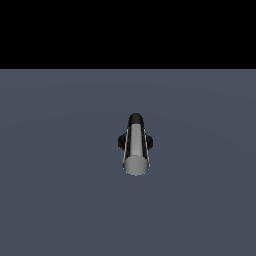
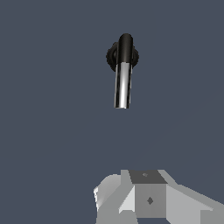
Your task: Turn on the faucet by rotating a designated handle.
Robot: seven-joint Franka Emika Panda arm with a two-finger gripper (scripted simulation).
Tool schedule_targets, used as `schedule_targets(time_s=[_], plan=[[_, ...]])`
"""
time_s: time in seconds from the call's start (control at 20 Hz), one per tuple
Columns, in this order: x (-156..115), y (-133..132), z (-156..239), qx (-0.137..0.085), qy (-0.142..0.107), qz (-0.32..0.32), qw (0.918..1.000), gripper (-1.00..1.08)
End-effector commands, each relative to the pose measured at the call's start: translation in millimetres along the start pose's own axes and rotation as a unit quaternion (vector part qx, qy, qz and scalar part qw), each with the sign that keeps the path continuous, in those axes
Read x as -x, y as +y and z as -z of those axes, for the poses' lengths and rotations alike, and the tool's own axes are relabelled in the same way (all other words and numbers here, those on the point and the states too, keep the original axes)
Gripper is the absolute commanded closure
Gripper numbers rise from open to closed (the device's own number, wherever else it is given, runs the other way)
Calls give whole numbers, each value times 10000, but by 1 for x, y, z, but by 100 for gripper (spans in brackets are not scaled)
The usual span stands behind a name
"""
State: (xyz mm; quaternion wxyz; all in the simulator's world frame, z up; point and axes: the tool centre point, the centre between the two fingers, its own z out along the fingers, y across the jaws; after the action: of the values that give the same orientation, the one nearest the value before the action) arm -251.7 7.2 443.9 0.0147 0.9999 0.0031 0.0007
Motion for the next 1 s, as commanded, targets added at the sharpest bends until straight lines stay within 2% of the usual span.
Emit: schedule_targets(time_s=[0.0, 0.95], plan=[[-3, -2, -17, -7, -2, 6, 10000, 108], [-31, -17, -170, -73, -3, 62, 10000, 108]])
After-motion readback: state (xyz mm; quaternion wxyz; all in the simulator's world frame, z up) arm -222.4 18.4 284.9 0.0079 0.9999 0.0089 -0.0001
